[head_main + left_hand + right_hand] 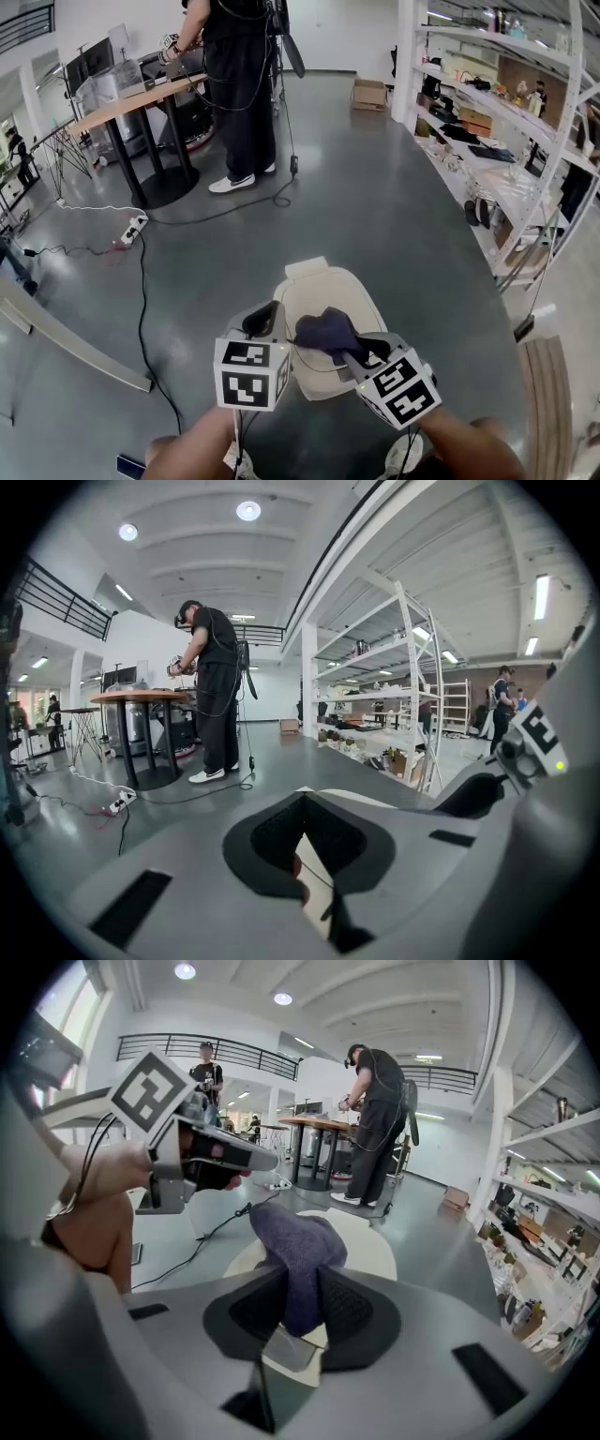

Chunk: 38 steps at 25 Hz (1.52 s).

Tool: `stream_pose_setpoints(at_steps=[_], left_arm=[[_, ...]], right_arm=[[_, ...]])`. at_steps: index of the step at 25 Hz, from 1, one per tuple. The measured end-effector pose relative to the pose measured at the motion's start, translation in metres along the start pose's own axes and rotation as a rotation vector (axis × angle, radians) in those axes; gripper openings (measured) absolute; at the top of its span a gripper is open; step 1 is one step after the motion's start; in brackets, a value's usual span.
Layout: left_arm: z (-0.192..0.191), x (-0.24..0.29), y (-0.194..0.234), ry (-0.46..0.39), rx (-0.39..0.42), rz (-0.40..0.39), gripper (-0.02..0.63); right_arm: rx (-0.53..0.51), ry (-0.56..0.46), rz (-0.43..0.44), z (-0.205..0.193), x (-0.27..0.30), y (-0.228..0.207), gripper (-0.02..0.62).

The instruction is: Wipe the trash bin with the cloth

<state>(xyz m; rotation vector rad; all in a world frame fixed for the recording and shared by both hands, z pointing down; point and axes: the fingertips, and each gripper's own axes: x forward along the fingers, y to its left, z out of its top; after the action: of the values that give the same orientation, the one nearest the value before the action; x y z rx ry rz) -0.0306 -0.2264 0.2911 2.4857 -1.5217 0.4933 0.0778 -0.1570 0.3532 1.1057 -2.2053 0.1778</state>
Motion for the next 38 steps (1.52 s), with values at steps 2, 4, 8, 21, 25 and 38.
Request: stream_pose_setpoints(at_steps=[2,4,8,21,25,38], left_arm=[[0.0,-0.005,0.003,-0.001,-0.002,0.007,0.0],[0.0,-0.009,0.009,-0.004,-0.003,0.014,0.0],[0.003,-0.015,0.015,-0.011,-0.004,0.028,0.0],[-0.004,-0.018,0.017,0.004,0.012,0.037,0.0],[-0.006,-0.015,0.009,0.01,0.02,0.026,0.0],[-0.005,-0.001,-0.019,0.016,0.041,-0.01,0.0]], right_arm=[[-0.016,-0.003,0.034,0.002,0.003,0.018,0.089],[-0.03,-0.007,0.071,0.006,0.007,0.038,0.089],[-0.095,0.018,0.112,0.003,0.01,0.065,0.089],[-0.131,0.074,0.079,-0.02,0.011,0.058,0.089],[-0.106,0.078,0.064,-0.028,0.004,0.047,0.091],[0.001,0.06,-0.028,-0.054,-0.015,-0.002,0.091]])
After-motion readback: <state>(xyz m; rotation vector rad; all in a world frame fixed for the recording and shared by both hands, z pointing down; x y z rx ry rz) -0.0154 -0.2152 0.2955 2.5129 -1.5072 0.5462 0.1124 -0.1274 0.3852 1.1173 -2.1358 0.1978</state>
